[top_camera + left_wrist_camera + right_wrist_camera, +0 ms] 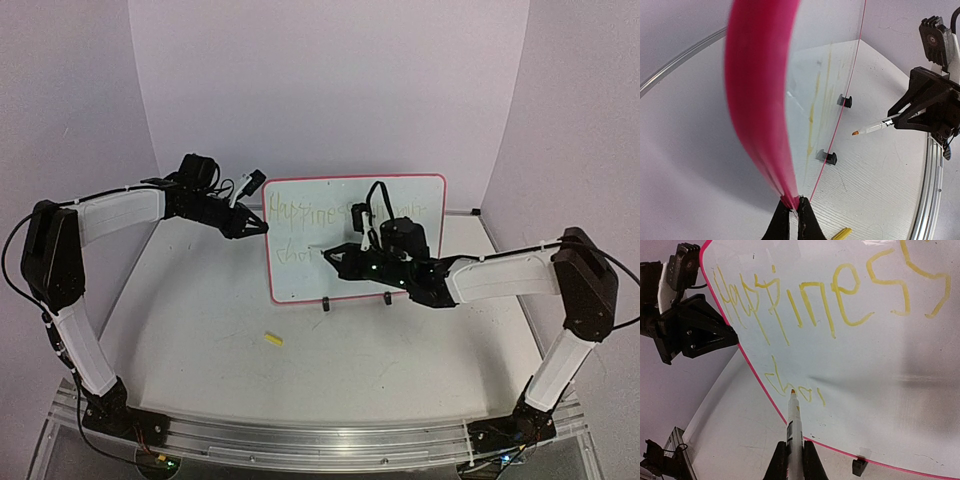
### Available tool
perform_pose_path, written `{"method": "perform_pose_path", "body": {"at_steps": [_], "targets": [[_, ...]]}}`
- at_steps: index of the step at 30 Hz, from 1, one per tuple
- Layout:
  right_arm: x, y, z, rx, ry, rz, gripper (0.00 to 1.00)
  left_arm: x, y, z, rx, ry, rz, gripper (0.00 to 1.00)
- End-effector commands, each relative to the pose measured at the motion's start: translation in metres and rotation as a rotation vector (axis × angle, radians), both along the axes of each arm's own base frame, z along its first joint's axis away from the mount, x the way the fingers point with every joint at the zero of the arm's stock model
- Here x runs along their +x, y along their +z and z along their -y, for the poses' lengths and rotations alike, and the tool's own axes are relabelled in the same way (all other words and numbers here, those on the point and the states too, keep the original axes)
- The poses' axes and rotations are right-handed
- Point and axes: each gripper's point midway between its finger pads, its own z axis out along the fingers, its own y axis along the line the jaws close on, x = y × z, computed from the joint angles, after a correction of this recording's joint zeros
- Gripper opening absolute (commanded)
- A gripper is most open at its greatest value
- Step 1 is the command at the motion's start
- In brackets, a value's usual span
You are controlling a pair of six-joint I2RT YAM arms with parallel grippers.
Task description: Write a sentence on the whiteboard
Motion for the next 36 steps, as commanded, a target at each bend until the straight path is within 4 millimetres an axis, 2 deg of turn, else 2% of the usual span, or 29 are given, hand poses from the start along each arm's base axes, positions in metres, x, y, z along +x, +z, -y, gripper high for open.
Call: {"method": "perform_pose_path", "body": {"at_steps": [1,15,36], "targets": [[0.009,0.018,-0.003,-0.001,-0.030,0.058,0.00,-0.007,0.026,0.006,-0.024,-0.037,0.078,0.00],[0.020,0.003,-0.010,-0.029,-0.045,0.042,0.00,-0.007,0.027,0.006,-0.025,-0.039,0.078,0.00],[0.027,-0.006,-0.002,-0.052,-0.106,0.038,0.00,-0.008,0.028,0.006,-0.027,-0.039,0.080,0.00]]}}
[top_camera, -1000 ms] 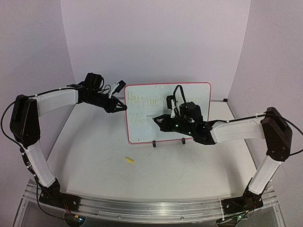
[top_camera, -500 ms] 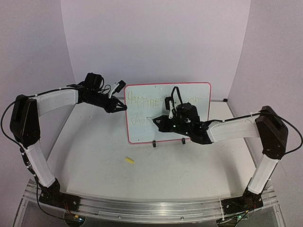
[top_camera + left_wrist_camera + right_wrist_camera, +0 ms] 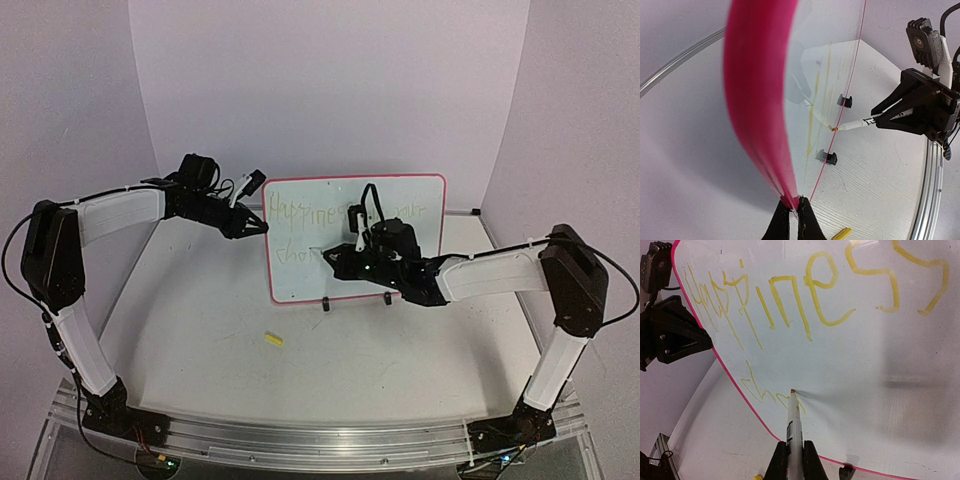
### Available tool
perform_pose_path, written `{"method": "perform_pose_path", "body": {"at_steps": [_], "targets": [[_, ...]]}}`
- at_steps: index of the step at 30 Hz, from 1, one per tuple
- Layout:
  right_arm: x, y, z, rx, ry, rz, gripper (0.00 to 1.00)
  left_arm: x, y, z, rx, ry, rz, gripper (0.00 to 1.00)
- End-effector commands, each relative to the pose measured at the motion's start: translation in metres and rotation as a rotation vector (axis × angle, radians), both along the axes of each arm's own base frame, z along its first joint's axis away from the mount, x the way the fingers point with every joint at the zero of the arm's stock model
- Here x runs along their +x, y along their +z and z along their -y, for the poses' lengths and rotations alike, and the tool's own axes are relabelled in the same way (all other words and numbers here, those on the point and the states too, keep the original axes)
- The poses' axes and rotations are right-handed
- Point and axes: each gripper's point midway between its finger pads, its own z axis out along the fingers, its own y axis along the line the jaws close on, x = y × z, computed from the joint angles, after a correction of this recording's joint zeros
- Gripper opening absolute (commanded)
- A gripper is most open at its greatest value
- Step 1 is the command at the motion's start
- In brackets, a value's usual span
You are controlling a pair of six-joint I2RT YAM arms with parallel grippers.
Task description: Write a sentence on the whiteboard
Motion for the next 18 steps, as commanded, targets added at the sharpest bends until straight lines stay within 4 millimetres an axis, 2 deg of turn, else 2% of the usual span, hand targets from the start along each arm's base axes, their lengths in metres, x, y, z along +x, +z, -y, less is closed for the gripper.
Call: {"method": "perform_pose_path", "body": {"at_steps": [1,11,18], "targets": [[0.011,0.009,-0.001,0.002,-0.041,0.036,0.00,-0.008,0.028,0.006,-0.027,-0.040,0.080,0.00],[0.013,0.005,-0.002,-0.006,-0.037,0.036,0.00,-0.008,0.026,0.006,-0.027,-0.040,0.075,0.00],[-0.002,0.025,-0.005,0.017,0.042,0.066,0.00,-0.008,0.024,0.006,-0.025,-0.040,0.070,0.00]]}}
